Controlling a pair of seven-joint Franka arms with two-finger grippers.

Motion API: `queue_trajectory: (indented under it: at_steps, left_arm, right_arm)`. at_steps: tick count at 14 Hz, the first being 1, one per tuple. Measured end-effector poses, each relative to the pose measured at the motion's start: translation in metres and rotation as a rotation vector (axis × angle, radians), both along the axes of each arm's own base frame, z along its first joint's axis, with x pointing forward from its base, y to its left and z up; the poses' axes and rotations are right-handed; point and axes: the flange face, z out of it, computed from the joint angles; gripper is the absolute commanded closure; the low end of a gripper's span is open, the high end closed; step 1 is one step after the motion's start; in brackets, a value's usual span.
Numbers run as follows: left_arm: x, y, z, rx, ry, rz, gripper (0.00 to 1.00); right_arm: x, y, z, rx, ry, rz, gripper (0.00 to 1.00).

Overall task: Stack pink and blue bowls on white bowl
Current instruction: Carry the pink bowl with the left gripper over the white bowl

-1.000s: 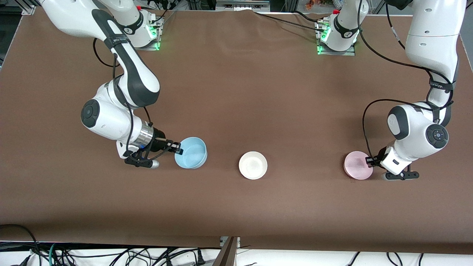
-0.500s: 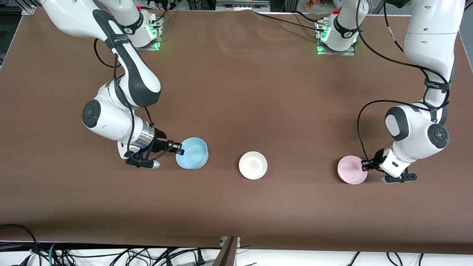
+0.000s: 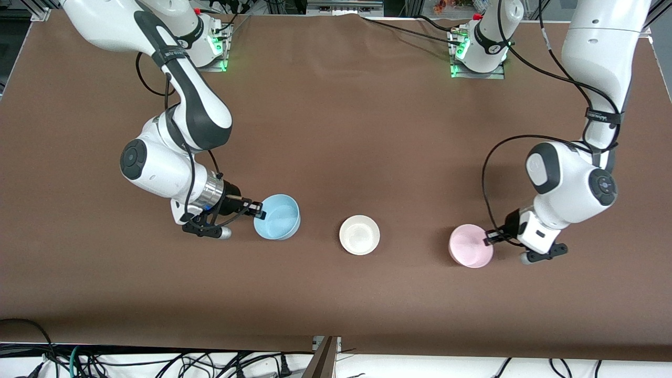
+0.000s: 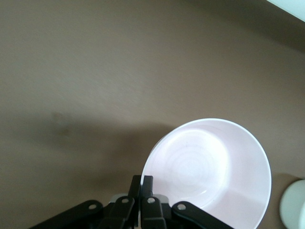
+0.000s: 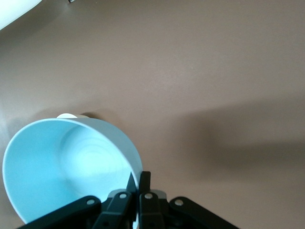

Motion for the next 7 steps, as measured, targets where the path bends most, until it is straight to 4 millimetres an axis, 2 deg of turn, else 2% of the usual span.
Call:
queue_trajectory:
  at_steps: [4,7]
  left_arm:
    - [-0.016,-0.083,0.004,-0.020,0.047,0.046,1.00]
    - [-0.029,-0.121,0.008,-0.010,0.070,0.088,1.00]
  right_arm:
    - [0.000,0.000,0.000,0.000,-0.001,0.000,1.00]
    - [0.001,-0.002,-0.001,-0.001,0.001,-0.003,1.00]
